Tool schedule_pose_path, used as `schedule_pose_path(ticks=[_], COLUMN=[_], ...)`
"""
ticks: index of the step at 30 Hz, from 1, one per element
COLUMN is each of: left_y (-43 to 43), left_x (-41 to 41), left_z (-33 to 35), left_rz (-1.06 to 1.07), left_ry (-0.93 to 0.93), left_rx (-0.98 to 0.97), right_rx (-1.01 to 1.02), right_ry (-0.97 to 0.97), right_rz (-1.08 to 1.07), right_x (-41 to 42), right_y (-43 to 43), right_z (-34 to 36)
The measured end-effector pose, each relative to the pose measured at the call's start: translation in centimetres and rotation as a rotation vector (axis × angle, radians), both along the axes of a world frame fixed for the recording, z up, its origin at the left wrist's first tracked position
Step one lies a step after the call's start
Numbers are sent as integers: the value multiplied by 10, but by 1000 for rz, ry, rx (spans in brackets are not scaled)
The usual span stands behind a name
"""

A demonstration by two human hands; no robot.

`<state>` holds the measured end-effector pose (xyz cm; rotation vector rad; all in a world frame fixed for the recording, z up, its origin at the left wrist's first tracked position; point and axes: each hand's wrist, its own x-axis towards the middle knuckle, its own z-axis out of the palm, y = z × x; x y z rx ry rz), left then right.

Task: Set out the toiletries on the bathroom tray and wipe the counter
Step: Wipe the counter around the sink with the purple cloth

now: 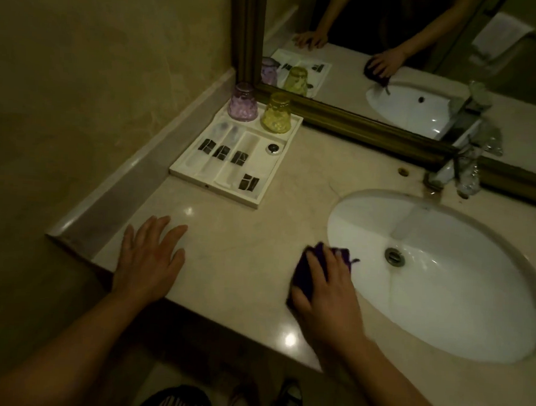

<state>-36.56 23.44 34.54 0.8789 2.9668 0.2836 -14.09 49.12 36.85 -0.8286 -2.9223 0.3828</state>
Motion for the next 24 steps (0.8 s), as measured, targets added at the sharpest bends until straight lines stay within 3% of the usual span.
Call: schedule_pose_path(ticks=[4,7,9,13,17,20,24], left_y=[21,32,35,30,19,17,20], left_x=[31,60,66,59,44,38,39], left_z=[5,6,7,6,5,3,2], left_rz=[-88,-229,-212,-142,-33,13,20], left_ry=[5,3,14,15,5,-11,-3], left_rx=[-52,-3,-1,-5,-53,-114,-134], right_rx=[-3,50,47,55,66,81,76], right_ry=[-21,18,16,-6,-10,9,56], right_rz=[-63,139,137,-199,-412,-343,-68], right_x=[-43,27,87,173,181,143,83], right_y=[-16,-32,-20,30,40,14,-35], right_z=[9,-4,-7,-2,-4,-7,-12])
